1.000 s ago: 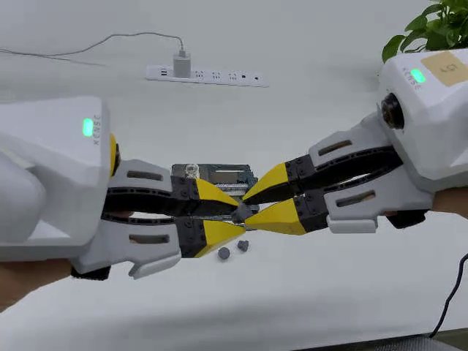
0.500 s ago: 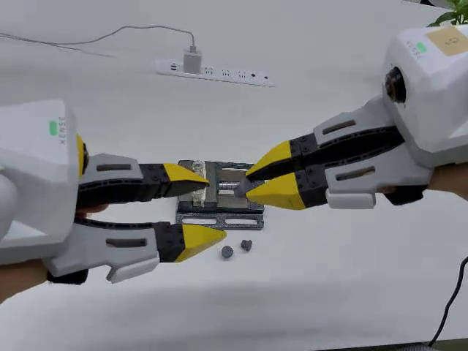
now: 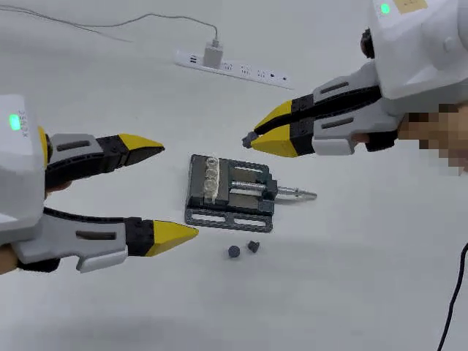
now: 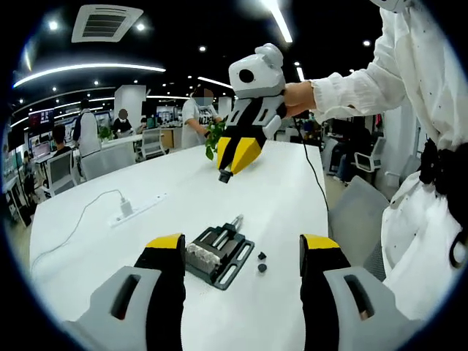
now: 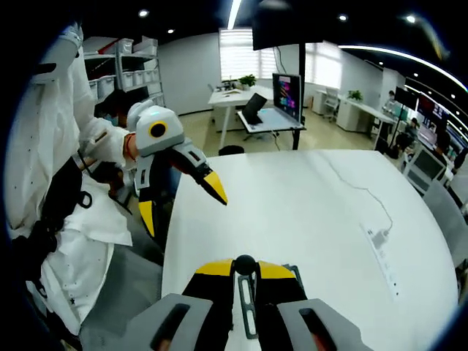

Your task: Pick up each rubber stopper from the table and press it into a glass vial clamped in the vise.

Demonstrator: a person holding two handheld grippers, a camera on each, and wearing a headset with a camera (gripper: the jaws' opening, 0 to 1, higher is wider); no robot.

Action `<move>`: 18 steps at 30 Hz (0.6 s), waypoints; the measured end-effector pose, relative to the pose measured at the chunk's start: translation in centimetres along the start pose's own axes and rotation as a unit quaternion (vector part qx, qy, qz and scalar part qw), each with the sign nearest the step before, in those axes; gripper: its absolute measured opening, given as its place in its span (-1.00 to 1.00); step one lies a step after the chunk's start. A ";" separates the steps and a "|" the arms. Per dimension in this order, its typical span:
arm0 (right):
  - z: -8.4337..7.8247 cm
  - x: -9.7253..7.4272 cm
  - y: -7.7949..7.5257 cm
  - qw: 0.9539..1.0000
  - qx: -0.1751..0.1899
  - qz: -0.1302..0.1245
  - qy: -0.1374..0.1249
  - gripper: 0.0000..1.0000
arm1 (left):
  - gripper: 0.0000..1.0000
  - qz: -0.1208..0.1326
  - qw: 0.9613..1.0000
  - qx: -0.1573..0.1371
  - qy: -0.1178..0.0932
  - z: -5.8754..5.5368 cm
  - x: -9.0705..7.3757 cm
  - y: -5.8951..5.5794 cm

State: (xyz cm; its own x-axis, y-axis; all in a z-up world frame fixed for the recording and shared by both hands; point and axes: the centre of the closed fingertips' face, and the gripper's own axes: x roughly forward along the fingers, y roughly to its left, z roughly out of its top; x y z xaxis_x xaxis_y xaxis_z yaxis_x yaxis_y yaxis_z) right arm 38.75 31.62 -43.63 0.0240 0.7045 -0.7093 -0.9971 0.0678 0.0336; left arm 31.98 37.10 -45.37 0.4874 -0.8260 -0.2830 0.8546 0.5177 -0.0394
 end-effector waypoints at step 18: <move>-5.0 8.8 -5.2 0.989 -0.023 0.016 0.142 -0.89 | 0.86 -0.010 1.000 -0.020 0.010 -5.3 0.0 0.8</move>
State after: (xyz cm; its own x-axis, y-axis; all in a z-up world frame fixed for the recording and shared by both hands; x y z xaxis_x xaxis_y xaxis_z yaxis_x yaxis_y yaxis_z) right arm 43.81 33.97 -53.55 -0.0225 0.4780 -0.8780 -0.9994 0.0111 0.0316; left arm 31.73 38.72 -50.46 0.4671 -0.8316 -0.3004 0.8557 0.5108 -0.0833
